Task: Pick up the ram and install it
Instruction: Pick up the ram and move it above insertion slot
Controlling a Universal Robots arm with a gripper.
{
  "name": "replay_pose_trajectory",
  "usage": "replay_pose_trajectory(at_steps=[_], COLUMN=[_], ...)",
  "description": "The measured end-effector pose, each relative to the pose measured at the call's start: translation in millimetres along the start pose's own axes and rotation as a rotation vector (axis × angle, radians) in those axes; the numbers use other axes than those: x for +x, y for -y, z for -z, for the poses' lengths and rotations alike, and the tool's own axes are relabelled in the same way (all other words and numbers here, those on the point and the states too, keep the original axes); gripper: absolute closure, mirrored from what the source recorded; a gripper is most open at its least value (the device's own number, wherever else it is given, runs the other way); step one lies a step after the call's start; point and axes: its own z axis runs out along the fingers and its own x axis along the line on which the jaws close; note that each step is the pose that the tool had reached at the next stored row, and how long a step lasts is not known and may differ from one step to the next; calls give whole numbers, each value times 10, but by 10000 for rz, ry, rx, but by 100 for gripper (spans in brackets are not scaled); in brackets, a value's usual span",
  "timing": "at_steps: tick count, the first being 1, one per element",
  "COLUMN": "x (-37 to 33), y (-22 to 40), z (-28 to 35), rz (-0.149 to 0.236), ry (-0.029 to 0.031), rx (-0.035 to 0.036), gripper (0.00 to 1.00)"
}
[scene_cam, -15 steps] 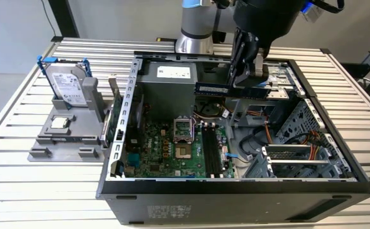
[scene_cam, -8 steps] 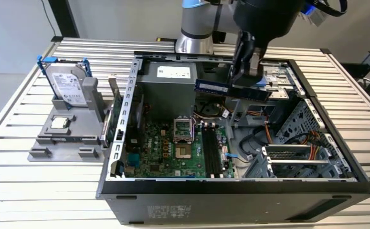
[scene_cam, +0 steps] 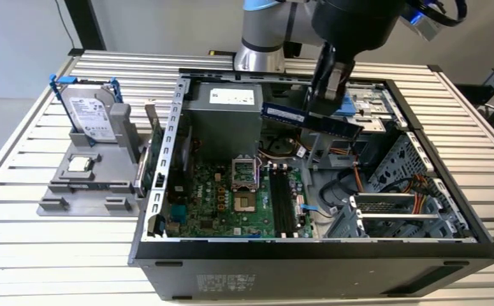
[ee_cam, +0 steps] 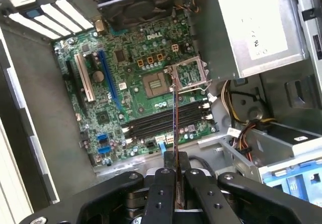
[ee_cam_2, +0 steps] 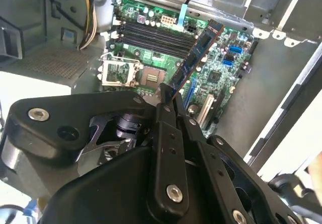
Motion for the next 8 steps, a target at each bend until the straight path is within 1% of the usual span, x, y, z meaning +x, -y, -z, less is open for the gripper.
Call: replay_pose_trajectory(at_steps=[8], x=[0], y=[0], z=[0], rz=[-1298], ry=[46], rx=[10], gripper=[100])
